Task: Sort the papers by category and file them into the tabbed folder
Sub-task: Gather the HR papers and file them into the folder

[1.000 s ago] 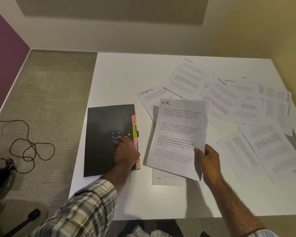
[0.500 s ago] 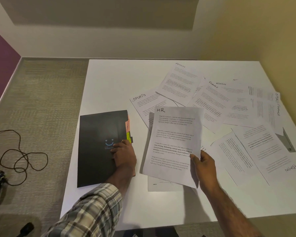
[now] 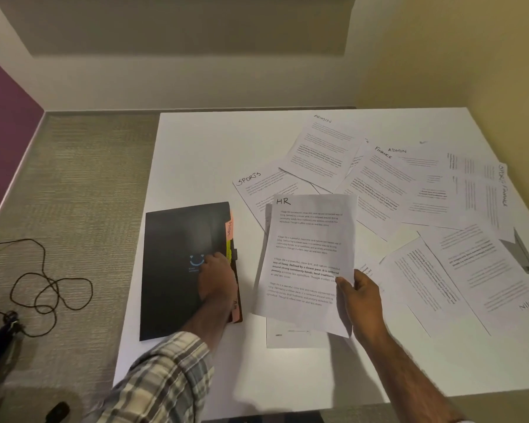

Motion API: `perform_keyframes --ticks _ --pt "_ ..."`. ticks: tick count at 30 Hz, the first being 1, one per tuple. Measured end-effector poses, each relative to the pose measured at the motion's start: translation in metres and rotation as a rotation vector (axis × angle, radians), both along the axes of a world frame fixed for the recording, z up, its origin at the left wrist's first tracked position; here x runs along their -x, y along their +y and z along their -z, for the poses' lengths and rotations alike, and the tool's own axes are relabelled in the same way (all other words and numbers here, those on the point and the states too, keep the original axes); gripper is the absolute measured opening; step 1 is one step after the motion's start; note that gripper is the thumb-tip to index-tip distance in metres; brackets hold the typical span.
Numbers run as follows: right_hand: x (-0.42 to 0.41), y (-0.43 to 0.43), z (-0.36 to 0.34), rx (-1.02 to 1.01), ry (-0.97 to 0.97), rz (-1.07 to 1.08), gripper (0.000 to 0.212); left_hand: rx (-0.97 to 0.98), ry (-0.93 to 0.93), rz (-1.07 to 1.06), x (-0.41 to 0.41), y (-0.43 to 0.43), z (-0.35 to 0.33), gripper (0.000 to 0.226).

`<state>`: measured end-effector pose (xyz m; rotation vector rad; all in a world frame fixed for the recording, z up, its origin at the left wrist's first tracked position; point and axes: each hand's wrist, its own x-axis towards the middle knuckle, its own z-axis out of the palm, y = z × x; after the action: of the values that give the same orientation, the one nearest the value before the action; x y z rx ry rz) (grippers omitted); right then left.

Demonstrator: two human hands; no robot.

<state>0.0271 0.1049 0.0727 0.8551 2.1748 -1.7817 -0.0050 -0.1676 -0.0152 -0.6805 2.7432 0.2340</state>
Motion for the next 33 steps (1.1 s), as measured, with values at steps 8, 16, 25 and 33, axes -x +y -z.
perform_keyframes --ticks 8,16,25,33 --pt "0.022 -0.030 -0.007 0.012 0.084 -0.003 0.015 -0.393 0.212 -0.228 -0.011 -0.034 -0.015 0.017" --pt "0.039 -0.067 -0.022 -0.031 0.172 -0.039 0.013 -0.396 0.265 -0.229 -0.014 -0.028 -0.032 0.018" --pt "0.033 -0.053 -0.017 -0.215 0.156 -0.093 0.013 0.005 0.175 0.260 -0.029 -0.010 -0.005 0.078" --pt "0.032 -0.050 -0.013 -0.365 0.216 -0.111 0.014 0.063 0.191 0.333 -0.039 -0.011 -0.016 0.051"
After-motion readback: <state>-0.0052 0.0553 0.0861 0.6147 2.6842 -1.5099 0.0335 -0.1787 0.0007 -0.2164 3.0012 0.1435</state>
